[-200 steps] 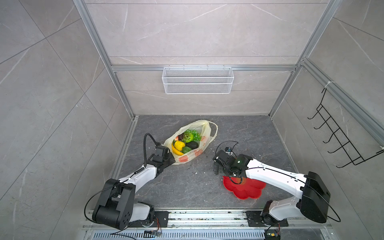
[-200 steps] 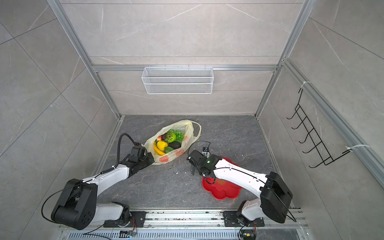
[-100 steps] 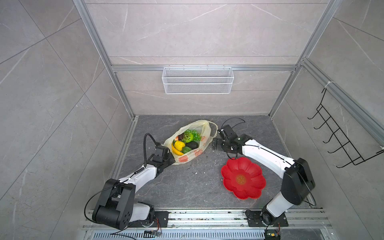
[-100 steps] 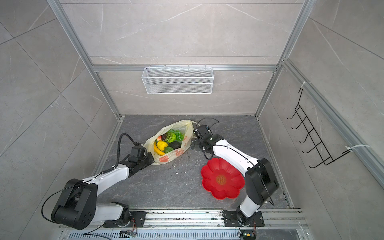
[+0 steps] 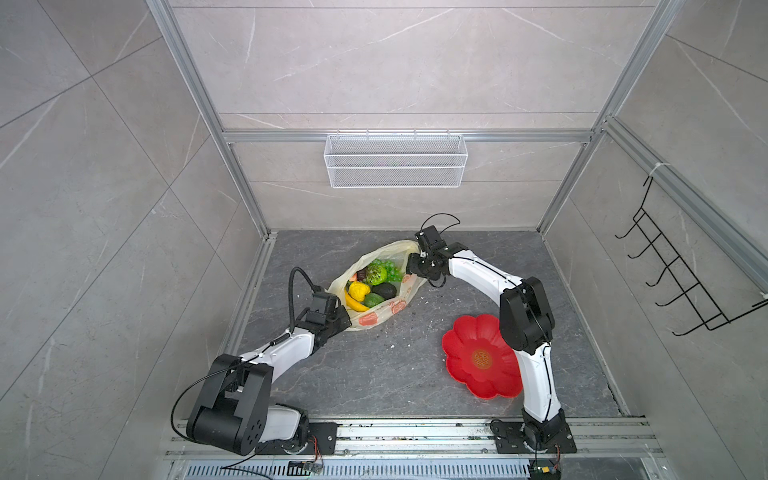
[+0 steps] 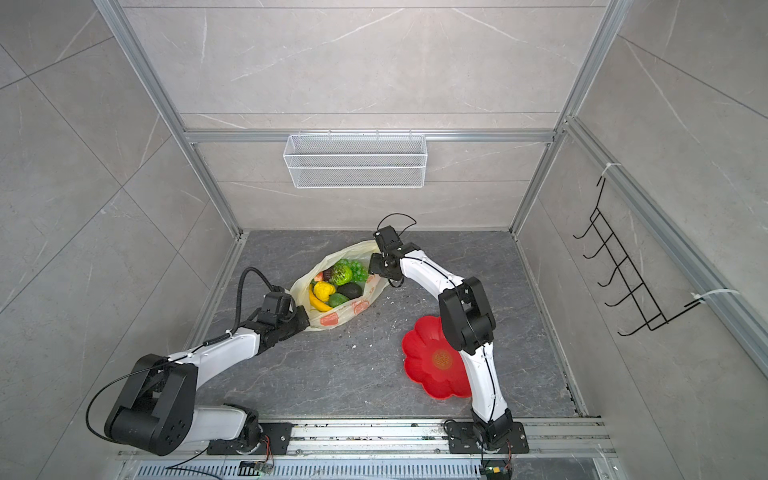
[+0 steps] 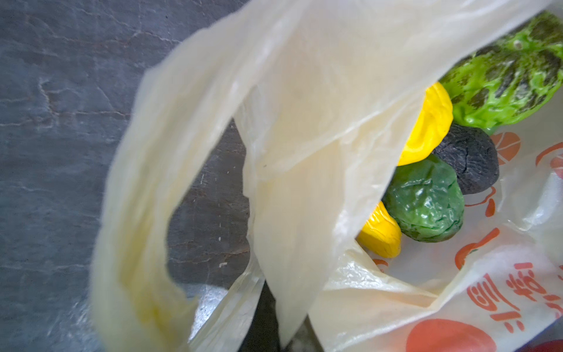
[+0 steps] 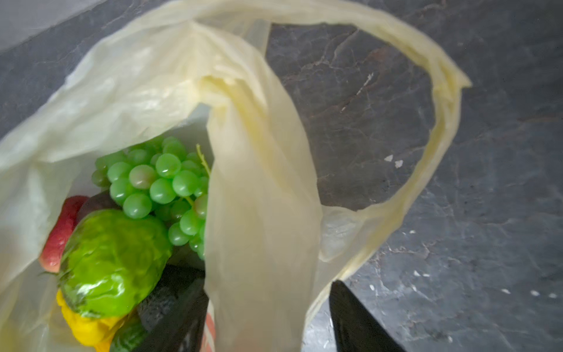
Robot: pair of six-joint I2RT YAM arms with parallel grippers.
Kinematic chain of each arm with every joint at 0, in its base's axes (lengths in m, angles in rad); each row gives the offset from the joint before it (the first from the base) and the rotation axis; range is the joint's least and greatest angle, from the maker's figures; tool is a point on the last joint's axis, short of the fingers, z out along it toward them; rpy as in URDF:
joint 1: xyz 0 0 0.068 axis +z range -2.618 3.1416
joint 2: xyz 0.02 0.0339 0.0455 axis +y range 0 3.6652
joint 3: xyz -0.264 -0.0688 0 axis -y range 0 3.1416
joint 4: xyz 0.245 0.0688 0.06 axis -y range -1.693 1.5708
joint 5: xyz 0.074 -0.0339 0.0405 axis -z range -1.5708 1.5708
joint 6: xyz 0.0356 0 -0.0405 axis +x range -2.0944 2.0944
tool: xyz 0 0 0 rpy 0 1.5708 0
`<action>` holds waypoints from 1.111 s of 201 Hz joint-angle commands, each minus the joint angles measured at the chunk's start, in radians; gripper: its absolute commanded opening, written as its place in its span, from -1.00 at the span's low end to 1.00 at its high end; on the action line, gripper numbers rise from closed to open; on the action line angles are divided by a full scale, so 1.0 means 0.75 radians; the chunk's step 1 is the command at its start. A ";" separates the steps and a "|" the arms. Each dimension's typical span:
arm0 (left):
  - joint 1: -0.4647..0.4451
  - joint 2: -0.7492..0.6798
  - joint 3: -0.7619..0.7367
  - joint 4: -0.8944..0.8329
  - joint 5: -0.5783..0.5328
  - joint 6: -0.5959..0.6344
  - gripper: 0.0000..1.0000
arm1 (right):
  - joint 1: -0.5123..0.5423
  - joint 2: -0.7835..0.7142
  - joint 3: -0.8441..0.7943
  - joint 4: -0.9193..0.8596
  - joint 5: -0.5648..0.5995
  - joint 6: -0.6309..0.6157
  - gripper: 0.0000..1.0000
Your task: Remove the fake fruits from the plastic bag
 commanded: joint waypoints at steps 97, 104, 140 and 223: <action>-0.194 0.004 0.042 0.017 -0.017 -0.009 -1.00 | -0.056 -0.269 -0.410 0.150 0.018 -0.036 -1.00; -0.230 -0.004 0.035 0.023 -0.027 -0.026 -1.00 | -0.064 -0.301 -0.455 0.168 0.015 -0.043 -1.00; -0.417 -0.033 0.025 -0.015 -0.133 -0.114 -1.00 | -0.089 -0.428 -0.641 0.225 0.010 -0.070 -1.00; -0.790 0.030 0.037 -0.070 -0.350 -0.296 -0.98 | -0.130 -0.630 -0.932 0.314 0.020 -0.081 -1.00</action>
